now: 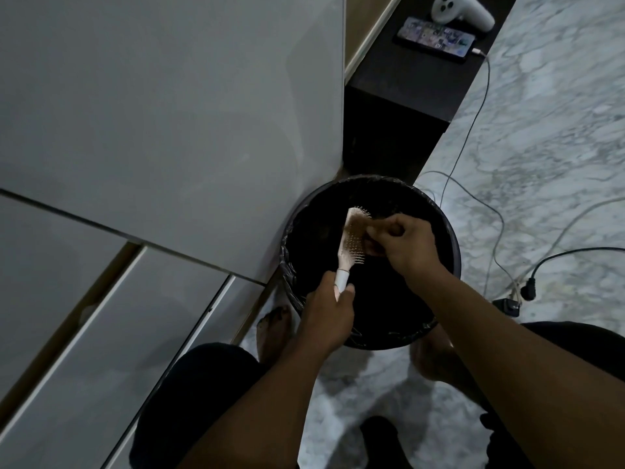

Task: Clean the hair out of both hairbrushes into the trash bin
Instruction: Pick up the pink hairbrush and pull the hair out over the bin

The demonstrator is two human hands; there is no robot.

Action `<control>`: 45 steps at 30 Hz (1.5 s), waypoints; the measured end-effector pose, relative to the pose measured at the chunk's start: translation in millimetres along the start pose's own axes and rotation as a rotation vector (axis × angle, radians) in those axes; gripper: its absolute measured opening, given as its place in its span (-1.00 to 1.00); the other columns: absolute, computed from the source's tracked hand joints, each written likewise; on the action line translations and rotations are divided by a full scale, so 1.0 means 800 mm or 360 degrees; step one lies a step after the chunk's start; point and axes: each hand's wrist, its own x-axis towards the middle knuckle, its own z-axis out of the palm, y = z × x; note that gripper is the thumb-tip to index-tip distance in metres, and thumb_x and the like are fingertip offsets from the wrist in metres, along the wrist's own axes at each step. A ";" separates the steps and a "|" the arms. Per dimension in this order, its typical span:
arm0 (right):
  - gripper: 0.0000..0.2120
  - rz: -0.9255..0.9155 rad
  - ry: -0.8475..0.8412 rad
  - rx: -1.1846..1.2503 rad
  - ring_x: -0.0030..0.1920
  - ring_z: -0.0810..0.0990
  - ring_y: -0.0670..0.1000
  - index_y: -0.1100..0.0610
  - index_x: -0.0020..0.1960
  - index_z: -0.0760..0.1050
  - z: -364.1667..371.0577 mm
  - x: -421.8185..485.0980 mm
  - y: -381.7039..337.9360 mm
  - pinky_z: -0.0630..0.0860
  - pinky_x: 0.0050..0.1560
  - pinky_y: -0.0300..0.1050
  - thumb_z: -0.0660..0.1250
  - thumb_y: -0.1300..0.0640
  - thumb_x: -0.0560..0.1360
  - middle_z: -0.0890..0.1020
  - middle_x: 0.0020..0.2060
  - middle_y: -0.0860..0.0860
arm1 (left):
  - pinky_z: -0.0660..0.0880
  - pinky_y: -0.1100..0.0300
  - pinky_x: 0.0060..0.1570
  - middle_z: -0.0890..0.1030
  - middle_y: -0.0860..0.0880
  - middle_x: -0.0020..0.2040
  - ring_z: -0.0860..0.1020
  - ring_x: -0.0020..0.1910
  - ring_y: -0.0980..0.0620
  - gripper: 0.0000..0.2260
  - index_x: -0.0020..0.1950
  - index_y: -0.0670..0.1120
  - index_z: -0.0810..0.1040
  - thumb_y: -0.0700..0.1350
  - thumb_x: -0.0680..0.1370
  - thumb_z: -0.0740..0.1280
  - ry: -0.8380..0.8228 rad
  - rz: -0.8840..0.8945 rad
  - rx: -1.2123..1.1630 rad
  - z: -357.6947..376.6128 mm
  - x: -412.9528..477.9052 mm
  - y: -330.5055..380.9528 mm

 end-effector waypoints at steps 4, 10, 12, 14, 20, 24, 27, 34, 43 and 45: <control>-0.93 0.0360 -0.0038 0.0822 -0.20 0.75 0.05 0.29 0.02 0.57 -0.004 -0.004 -0.013 0.67 -0.20 -0.11 0.33 0.38 0.56 0.71 -0.07 0.19 | 0.30 0.16 -0.39 0.46 0.00 -0.26 0.44 -0.37 0.08 -0.85 -0.03 -0.06 0.39 -0.02 0.67 0.24 0.0032 -0.0011 -0.0001 -0.001 0.003 0.001; -0.64 -0.0037 0.0162 -0.0151 -0.21 0.61 -0.02 0.00 0.23 0.50 -0.004 -0.013 -0.011 0.59 -0.20 -0.13 0.27 0.31 0.51 0.63 0.03 0.07 | 0.35 0.13 -0.38 0.50 -0.01 -0.24 0.48 -0.35 0.04 -0.84 -0.01 -0.06 0.41 0.01 0.65 0.24 0.0067 -0.0039 0.0071 0.006 0.003 -0.006; -0.45 -0.0286 -0.0099 -0.0423 -0.02 0.58 -0.07 -0.13 0.41 0.39 -0.001 -0.015 -0.010 0.55 0.00 -0.18 0.32 0.25 0.48 0.51 0.14 0.00 | 0.35 0.12 -0.38 0.49 -0.01 -0.25 0.48 -0.36 0.04 -0.86 -0.01 -0.06 0.40 -0.01 0.65 0.24 0.0077 -0.0009 0.0074 0.004 0.002 -0.006; -0.39 -0.0291 -0.0296 -0.0378 0.20 0.51 -0.08 -0.12 0.47 0.37 0.003 -0.014 -0.007 0.47 0.25 -0.17 0.39 0.17 0.47 0.44 0.26 -0.02 | 0.35 0.12 -0.38 0.47 -0.01 -0.26 0.46 -0.37 0.03 -0.87 -0.02 -0.05 0.37 -0.02 0.65 0.23 0.0054 0.0035 0.0080 0.001 0.001 -0.008; -0.89 -0.0208 0.0015 -0.0341 -0.07 0.72 -0.07 0.03 -0.10 0.67 -0.003 0.000 -0.001 0.67 0.05 -0.10 0.53 0.21 0.43 0.75 -0.10 0.01 | 0.38 0.06 -0.32 0.48 -0.03 -0.27 0.46 -0.35 -0.04 -0.85 -0.05 -0.02 0.36 0.02 0.64 0.23 -0.0005 0.0058 0.0134 0.005 0.001 -0.014; -0.93 0.0110 0.0277 -0.0049 -0.08 0.73 0.04 0.05 -0.11 0.66 -0.010 0.007 -0.001 0.68 -0.02 -0.04 0.48 0.21 0.48 0.74 -0.13 0.02 | 0.36 0.09 -0.34 0.46 0.00 -0.28 0.45 -0.37 0.02 -0.84 -0.06 -0.03 0.36 0.00 0.65 0.25 -0.0002 0.0056 0.0083 0.005 0.003 -0.014; -0.86 0.0389 0.0376 0.0357 -0.17 0.70 0.05 0.19 0.09 0.60 -0.012 0.006 -0.011 0.66 -0.24 -0.13 0.36 0.30 0.55 0.71 -0.02 0.14 | 0.35 0.08 -0.33 0.46 0.00 -0.28 0.44 -0.37 0.01 -0.84 -0.05 -0.04 0.36 0.00 0.65 0.25 -0.0021 0.0040 0.0109 0.007 0.004 -0.016; -0.42 -0.0077 -0.0542 -0.0367 0.14 0.65 -0.02 0.10 0.41 0.48 -0.002 -0.014 -0.008 0.58 0.21 -0.10 0.46 0.36 0.42 0.67 0.14 0.03 | 0.31 0.15 -0.42 0.50 -0.04 -0.22 0.46 -0.37 0.04 -0.85 0.02 -0.08 0.39 -0.01 0.66 0.24 0.0048 -0.0025 0.0079 0.001 0.007 -0.015; -0.94 -0.0073 -0.0121 -0.0235 -0.28 0.74 0.07 0.17 -0.12 0.69 -0.001 -0.010 -0.005 0.71 -0.10 0.02 0.55 0.25 0.42 0.75 -0.22 0.14 | 0.34 0.12 -0.40 0.52 -0.04 -0.24 0.49 -0.35 0.01 -0.85 0.00 -0.06 0.39 0.01 0.65 0.25 0.0049 0.0057 0.0164 0.002 0.006 -0.018; -0.93 0.0233 -0.0110 0.0226 -0.30 0.71 0.11 0.22 -0.10 0.62 -0.005 -0.008 -0.012 0.71 -0.13 0.02 0.45 0.35 0.48 0.73 -0.07 0.28 | 0.37 0.11 -0.37 0.53 -0.04 -0.23 0.50 -0.34 -0.01 -0.86 0.02 -0.05 0.40 0.01 0.65 0.25 0.0039 0.0062 0.0170 0.002 0.007 -0.018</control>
